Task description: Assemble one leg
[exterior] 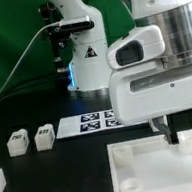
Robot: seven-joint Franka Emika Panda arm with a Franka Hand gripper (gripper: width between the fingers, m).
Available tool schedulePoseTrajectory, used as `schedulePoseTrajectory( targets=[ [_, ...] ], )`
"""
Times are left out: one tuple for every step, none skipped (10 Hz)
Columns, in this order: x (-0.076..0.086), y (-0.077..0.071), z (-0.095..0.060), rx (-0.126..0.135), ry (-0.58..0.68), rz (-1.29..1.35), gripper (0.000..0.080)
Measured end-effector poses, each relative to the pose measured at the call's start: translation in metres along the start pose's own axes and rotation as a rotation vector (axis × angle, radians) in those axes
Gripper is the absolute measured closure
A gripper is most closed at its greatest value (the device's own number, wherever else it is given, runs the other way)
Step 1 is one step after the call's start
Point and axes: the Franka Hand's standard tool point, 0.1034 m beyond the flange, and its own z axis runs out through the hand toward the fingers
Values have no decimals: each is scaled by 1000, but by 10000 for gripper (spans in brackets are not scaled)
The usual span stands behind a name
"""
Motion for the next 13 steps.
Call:
schedulePoseTrajectory(
  targets=[
    [0, 1, 0, 1, -19, 24, 150],
    [2, 1, -1, 2, -19, 42, 150],
    [1, 2, 0, 1, -20, 43, 150],
    [1, 2, 0, 0, -21, 65, 150],
    [1, 2, 0, -1, -21, 83, 264],
    [1, 2, 0, -1, -21, 84, 448],
    [1, 2, 0, 0, -21, 153, 448],
    [1, 2, 1, -1, -22, 265, 509],
    [0, 2, 1, -3, -22, 365, 509],
    [1, 1, 1, -1, -15, 512, 509],
    [0, 2, 3, 2, 3, 720, 509],
    [-1, 3, 3, 16, 23, 905, 509],
    [-3, 6, 3, 38, 39, 1043, 509]
  ],
)
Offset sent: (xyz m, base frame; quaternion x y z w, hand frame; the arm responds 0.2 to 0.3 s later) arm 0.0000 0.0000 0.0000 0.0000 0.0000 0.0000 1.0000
